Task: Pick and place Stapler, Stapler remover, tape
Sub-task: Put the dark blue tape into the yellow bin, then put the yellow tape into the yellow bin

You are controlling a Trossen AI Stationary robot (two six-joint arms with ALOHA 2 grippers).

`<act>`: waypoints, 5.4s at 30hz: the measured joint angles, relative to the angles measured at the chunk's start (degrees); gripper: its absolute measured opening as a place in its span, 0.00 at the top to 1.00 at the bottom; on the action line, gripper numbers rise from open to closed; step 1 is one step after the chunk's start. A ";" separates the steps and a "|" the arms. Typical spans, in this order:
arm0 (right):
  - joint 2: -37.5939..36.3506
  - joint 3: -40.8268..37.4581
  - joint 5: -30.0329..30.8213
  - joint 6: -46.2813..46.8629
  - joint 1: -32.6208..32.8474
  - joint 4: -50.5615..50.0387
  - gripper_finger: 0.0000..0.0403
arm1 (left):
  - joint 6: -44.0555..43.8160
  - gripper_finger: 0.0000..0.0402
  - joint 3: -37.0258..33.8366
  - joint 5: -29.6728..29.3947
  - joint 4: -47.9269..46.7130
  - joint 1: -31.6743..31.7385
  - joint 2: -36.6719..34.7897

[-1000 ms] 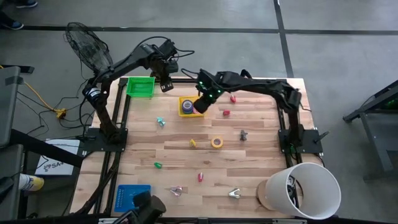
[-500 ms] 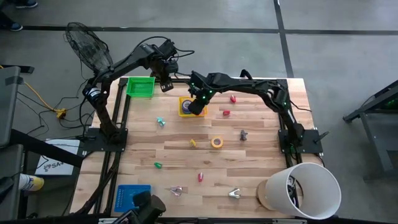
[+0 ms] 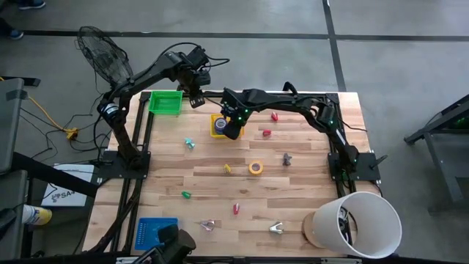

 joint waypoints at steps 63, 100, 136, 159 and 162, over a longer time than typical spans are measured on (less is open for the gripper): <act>0.00 -0.72 2.67 -1.83 1.84 2.24 0.75 | 0.24 0.72 0.00 -0.02 0.01 -0.02 0.04; -0.04 1.31 2.99 -3.01 0.99 -5.81 0.63 | 0.24 0.72 0.00 -0.02 0.34 -0.04 0.07; -0.09 3.47 9.11 8.59 14.12 -29.27 0.60 | 0.24 0.72 0.00 -0.04 0.27 0.02 0.07; -16.00 -23.74 13.45 7.62 19.94 -7.42 0.60 | 1.31 0.72 0.00 0.93 0.71 0.33 0.07; -18.06 -28.64 14.11 6.36 20.32 -2.44 0.60 | 1.33 0.72 0.00 1.23 1.11 0.33 0.07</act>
